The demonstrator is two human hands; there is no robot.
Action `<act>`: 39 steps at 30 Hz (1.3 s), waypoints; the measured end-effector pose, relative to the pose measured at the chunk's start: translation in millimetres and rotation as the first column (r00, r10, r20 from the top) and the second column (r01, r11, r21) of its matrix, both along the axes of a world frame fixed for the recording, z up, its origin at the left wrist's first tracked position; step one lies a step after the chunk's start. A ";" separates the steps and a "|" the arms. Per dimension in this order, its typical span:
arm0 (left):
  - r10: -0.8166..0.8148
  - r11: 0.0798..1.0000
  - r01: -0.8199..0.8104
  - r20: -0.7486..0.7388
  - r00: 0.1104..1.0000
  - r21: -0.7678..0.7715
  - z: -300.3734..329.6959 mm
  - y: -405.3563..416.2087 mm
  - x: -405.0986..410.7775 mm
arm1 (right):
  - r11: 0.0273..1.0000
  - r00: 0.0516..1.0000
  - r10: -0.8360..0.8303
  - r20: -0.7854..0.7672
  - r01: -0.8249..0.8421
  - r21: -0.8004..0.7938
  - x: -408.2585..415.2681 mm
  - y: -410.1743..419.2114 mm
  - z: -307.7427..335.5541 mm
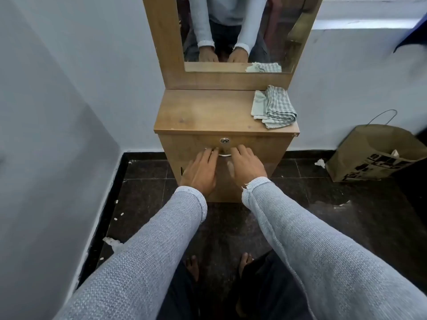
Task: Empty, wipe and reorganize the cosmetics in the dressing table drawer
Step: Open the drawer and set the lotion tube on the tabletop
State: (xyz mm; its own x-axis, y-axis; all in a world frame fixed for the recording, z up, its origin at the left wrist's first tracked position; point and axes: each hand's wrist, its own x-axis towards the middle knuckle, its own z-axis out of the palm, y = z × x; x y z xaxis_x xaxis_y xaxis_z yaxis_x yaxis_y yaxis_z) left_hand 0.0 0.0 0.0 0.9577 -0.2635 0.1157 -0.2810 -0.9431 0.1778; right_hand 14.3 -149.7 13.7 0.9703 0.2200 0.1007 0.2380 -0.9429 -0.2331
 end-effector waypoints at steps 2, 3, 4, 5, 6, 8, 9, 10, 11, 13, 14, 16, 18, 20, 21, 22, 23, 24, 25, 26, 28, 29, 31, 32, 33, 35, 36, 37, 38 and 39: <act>-0.012 1.000 0.012 -0.039 0.999 0.004 0.7 -0.7 6.0 | 1.000 0.997 0.011 -0.080 -0.013 -0.025 5.8 2.1 -1.6; -0.017 1.000 0.017 -0.050 0.999 0.013 -1.4 -0.1 9.7 | 0.999 0.995 0.021 -0.098 -0.024 -0.034 9.9 1.9 -5.3; -0.030 0.999 0.032 -0.071 0.997 0.024 -1.9 0.6 13.5 | 0.998 0.991 0.027 -0.129 -0.034 -0.051 12.6 2.1 -6.7; -0.040 0.999 0.043 -0.099 0.994 0.032 -2.9 0.9 17.1 | 0.998 0.990 0.034 -0.136 -0.042 -0.055 15.4 2.8 -9.2; -0.049 0.998 0.053 -0.118 0.992 0.036 -5.7 1.7 19.0 | 0.997 0.991 0.039 -0.128 -0.046 -0.054 16.4 3.3 -12.6; -0.057 0.998 0.061 -0.127 0.990 0.030 -9.4 5.4 20.9 | 0.999 0.993 0.027 -0.111 -0.032 -0.042 17.1 3.6 -17.3; -0.056 0.998 0.059 -0.119 0.991 0.025 -11.2 6.3 20.1 | 0.999 0.994 0.020 -0.108 -0.024 -0.035 16.4 4.2 -19.6; -0.057 0.998 0.059 -0.109 0.992 0.021 -12.7 6.5 19.7 | 0.999 0.994 0.014 -0.105 -0.017 -0.030 15.2 5.3 -21.4; -0.054 0.998 0.055 -0.099 0.994 0.009 -12.3 5.5 18.6 | 1.000 0.995 0.008 -0.100 -0.010 -0.025 13.7 6.4 -22.7; -0.045 0.999 0.044 -0.082 0.996 -0.013 -10.5 1.9 15.9 | 1.000 0.997 0.008 -0.082 -0.010 -0.025 9.5 8.8 -24.3; -0.038 0.999 0.036 -0.075 0.996 -0.027 -10.1 0.3 13.9 | 1.000 0.997 0.012 -0.070 -0.014 -0.023 6.9 9.9 -24.9; -0.023 0.998 0.019 -0.074 0.997 -0.057 -10.5 -0.9 6.9 | 1.000 0.999 0.019 -0.040 -0.019 -0.007 -1.5 10.6 -27.1; -0.022 0.998 0.017 -0.081 0.996 -0.065 -12.7 0.4 -2.6 | 1.000 1.000 0.015 -0.005 -0.015 0.018 -11.9 8.6 -30.2; -0.015 0.998 0.010 -0.090 0.996 -0.056 -12.7 1.8 -12.8 | 0.999 0.999 0.018 0.026 -0.019 0.030 -20.7 5.9 -33.6; -0.008 0.999 0.003 -0.095 0.995 -0.047 -10.9 2.2 -17.8 | 0.999 0.999 0.021 0.039 -0.022 0.023 -25.5 5.1 -33.8; -0.004 0.999 0.001 -0.098 0.995 -0.037 -9.3 2.3 -22.2 | 0.999 0.999 0.028 0.044 -0.029 0.015 -30.0 5.3 -33.5; -0.005 1.000 0.002 -0.103 0.995 -0.028 -6.5 2.4 -27.0 | 0.999 0.998 0.038 0.040 -0.038 0.005 -34.4 5.5 -31.9; -0.007 1.000 0.005 -0.112 0.994 -0.022 -4.9 2.2 -29.4 | 0.999 0.998 0.048 0.028 -0.048 -0.010 -36.4 5.7 -30.3; -0.011 1.000 0.009 -0.120 0.993 -0.017 -1.5 2.4 -34.0 | 0.998 0.998 0.057 0.020 -0.057 -0.025 -40.5 5.7 -27.5; -0.013 1.000 0.011 -0.123 0.992 -0.011 2.5 3.0 -39.1 | 0.997 0.997 0.065 0.029 -0.064 -0.033 -45.4 5.0 -23.5; -0.014 0.999 0.011 -0.083 0.996 -0.032 9.9 5.3 -44.1 | 0.997 0.991 0.076 0.111 -0.077 -0.001 -49.1 0.4 -16.4; -0.014 0.998 0.012 -0.036 0.999 -0.060 15.2 6.9 -46.9 | 0.995 0.981 0.088 0.175 -0.093 0.020 -51.3 -3.0 -11.5; -0.018 0.993 0.029 0.095 0.995 -0.115 27.3 10.2 -50.0 | 0.992 0.951 0.105 0.290 -0.122 0.040 -53.6 -9.6 0.1; -0.022 0.991 0.043 0.163 0.986 -0.126 32.8 11.6 -50.0 | 0.991 0.939 0.103 0.328 -0.124 0.042 -53.4 -11.9 6.4; -0.025 0.990 0.055 0.225 0.974 -0.130 37.8 12.5 -49.0 | 0.992 0.932 0.089 0.352 -0.113 0.048 -53.3 -13.0 13.1; -0.028 0.990 0.067 0.296 0.955 -0.122 45.5 12.4 -44.6 | 0.995 0.935 0.054 0.352 -0.080 0.059 -52.9 -14.2 23.8; -0.031 0.992 0.066 0.295 0.955 -0.107 49.2 11.8 -42.7 | 0.996 0.945 0.054 0.322 -0.075 0.052 -53.1 -14.4 27.5; -0.035 0.994 0.061 0.269 0.963 -0.090 50.7 11.6 -41.2 | 0.996 0.959 0.065 0.276 -0.078 0.036 -53.6 -14.3 29.9; -0.035 0.996 0.052 0.224 0.974 -0.074 51.3 11.9 -40.1 | 0.996 0.970 0.077 0.229 -0.083 0.017 -54.6 -13.9 31.2; -0.033 0.997 0.045 0.177 0.984 -0.064 50.1 12.9 -39.4 | 0.996 0.977 0.083 0.198 -0.086 0.006 -55.8 -14.0 31.8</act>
State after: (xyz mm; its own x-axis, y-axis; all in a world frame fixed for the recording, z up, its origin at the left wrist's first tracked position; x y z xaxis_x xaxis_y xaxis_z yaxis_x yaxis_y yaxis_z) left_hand -39.4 12.9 50.1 0.9101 -0.2861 0.2996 -0.3497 -0.9184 0.1852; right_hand -41.5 -163.8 45.5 0.9090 0.2971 0.2924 0.3591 -0.9143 -0.1872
